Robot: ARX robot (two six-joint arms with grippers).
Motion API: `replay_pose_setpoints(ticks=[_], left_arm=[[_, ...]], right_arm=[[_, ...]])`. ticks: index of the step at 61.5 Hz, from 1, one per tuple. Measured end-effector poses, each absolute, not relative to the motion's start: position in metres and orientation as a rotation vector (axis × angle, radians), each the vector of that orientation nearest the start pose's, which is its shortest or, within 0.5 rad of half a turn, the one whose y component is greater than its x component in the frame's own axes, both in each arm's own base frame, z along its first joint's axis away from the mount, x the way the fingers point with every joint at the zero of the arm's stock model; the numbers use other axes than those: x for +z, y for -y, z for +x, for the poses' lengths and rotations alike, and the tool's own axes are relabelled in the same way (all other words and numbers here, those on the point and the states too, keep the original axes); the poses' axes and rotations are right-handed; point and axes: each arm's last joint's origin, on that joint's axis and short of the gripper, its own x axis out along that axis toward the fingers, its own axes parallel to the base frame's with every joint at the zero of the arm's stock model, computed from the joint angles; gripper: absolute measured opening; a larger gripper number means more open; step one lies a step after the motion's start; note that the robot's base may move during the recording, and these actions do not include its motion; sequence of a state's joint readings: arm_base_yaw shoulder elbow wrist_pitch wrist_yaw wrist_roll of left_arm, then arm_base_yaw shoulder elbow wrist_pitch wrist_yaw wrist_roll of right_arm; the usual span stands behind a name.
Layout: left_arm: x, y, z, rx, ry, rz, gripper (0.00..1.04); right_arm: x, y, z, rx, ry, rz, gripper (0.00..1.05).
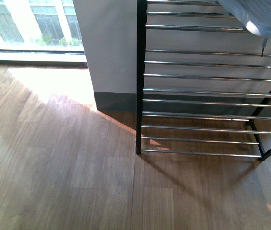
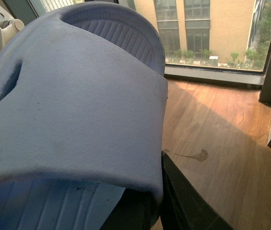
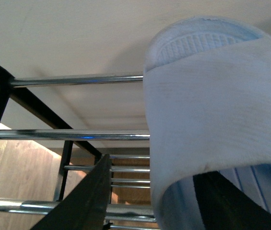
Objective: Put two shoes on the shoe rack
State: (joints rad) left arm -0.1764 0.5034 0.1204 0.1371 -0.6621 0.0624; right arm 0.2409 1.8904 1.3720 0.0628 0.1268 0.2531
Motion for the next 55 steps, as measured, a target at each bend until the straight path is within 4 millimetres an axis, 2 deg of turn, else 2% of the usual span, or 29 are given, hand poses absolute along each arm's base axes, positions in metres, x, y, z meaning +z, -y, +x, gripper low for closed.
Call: replay_pose_setpoints(ticks=[5,11,16,21,34,44,50,55], left_arm=[[0.173,0.005,0.127,0.476,-0.242,0.162,0.02],[0.173,0.005,0.127,0.476,-0.242,0.162,0.02],[0.173,0.005,0.127,0.476,-0.242,0.162,0.02],[0.173,0.005,0.127,0.476,-0.242,0.162,0.02],[0.173,0.005,0.127,0.476,-0.242,0.162,0.02],[0.173,0.005,0.127,0.476,-0.242,0.162,0.02],[0.173,0.005,0.127,0.476,-0.242,0.162,0.02],[0.173,0.005,0.127,0.476,-0.242,0.162,0.02]], right_arm=[[0.254,-0.093,0.400,0.073,-0.448,0.189,0.97],[0.262,-0.087,0.378,0.061,-0.402,0.178,0.94],[0.267,-0.077,0.362,0.015,-0.155,0.112,0.81],[0.257,-0.066,0.343,0.010,-0.034,0.070,0.69],[0.226,-0.042,0.295,0.001,0.003,0.024,0.38],[0.206,-0.027,0.251,0.007,-0.006,0.008,0.02],[0.197,-0.020,0.231,0.002,-0.011,0.002,0.01],[0.193,-0.017,0.221,0.005,-0.013,0.002,0.01]])
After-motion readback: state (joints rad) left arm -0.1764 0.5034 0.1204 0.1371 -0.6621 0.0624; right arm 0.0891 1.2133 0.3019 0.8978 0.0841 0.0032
